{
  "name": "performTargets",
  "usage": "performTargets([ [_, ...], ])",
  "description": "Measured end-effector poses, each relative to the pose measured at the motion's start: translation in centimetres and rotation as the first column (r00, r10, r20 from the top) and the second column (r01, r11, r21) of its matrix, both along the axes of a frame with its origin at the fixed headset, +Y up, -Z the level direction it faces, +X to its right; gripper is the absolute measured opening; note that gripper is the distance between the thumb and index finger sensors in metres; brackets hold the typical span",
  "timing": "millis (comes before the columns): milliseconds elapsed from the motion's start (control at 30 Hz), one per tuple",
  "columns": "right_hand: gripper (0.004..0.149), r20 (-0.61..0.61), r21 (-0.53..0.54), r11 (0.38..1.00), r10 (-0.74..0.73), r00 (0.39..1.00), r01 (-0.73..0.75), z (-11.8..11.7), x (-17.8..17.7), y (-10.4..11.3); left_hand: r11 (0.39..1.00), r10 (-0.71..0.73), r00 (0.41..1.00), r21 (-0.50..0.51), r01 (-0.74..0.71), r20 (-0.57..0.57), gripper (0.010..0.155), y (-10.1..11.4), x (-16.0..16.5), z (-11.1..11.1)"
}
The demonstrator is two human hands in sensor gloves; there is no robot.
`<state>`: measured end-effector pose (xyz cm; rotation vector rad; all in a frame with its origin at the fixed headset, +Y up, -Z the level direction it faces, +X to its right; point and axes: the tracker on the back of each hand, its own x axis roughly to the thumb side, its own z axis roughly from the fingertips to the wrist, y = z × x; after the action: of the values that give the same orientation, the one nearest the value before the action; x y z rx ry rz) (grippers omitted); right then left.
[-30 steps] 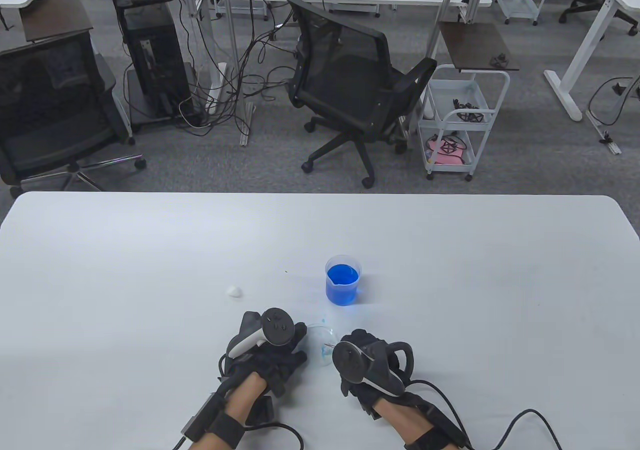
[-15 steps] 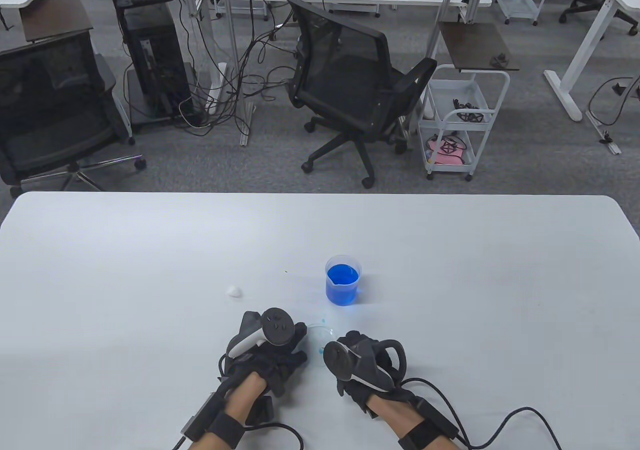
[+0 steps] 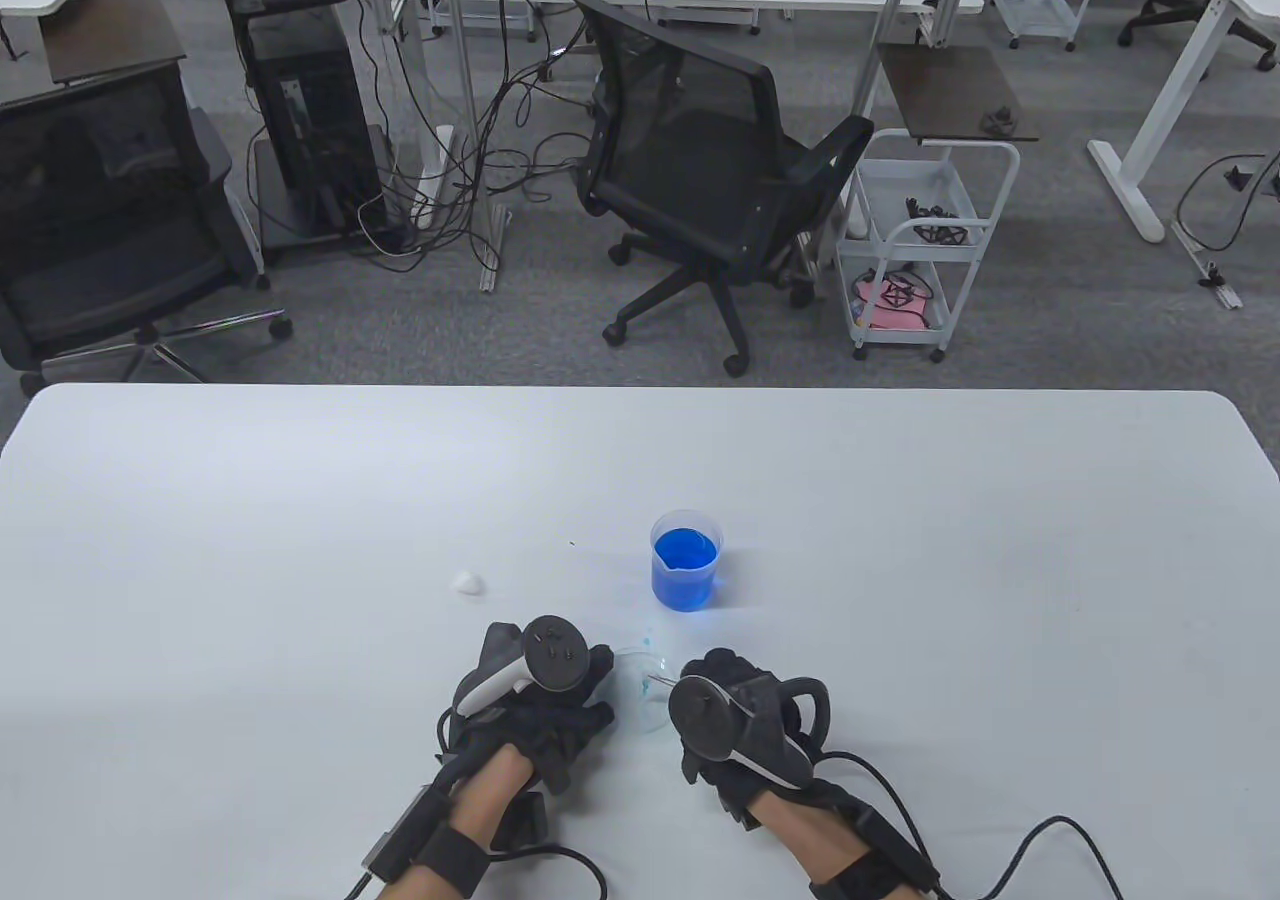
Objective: Dip tweezers-held cotton tuft into dye solution and dot onto culture dish
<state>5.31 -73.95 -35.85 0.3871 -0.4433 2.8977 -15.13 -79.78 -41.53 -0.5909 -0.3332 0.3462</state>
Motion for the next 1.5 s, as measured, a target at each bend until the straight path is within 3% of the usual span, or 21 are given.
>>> performTargets([
  [100, 0.041, -0.003, -0.011, 1.000, 0.002, 1.000, -0.002, 0.4, 0.2, -0.1, 1.000, -0.001, 1.000, 0.000, 0.001, 0.000, 0.067, 0.0, 0.0, 0.0],
  [433, 0.041, -0.030, -0.115, 0.987, 0.112, 0.993, -0.115, -0.6, -1.3, -3.7, 1.000, 0.000, 1.000, 0.000, 0.000, -0.003, 0.067, 0.0, -0.1, 0.0],
  [667, 0.041, -0.017, -0.104, 0.990, 0.096, 0.995, -0.097, -1.0, -1.2, -3.3, 1.000, 0.000, 1.000, 0.000, 0.000, -0.003, 0.067, 0.0, -0.1, 0.0],
  [967, 0.041, 0.015, -0.012, 1.000, -0.020, 1.000, 0.020, -1.3, -1.0, -0.3, 1.000, 0.002, 1.000, 0.000, -0.002, 0.006, 0.067, 0.0, 0.0, -0.1],
  [1267, 0.041, -0.008, -0.096, 0.985, 0.142, 0.990, -0.142, -2.6, -2.5, -3.9, 1.000, 0.001, 1.000, 0.000, -0.001, 0.006, 0.067, 0.0, 0.1, 0.0],
  [1500, 0.041, -0.012, -0.093, 0.985, 0.142, 0.990, -0.143, -2.8, -2.6, -4.0, 1.000, 0.001, 1.000, 0.000, -0.001, 0.006, 0.067, 0.0, 0.1, 0.0],
])
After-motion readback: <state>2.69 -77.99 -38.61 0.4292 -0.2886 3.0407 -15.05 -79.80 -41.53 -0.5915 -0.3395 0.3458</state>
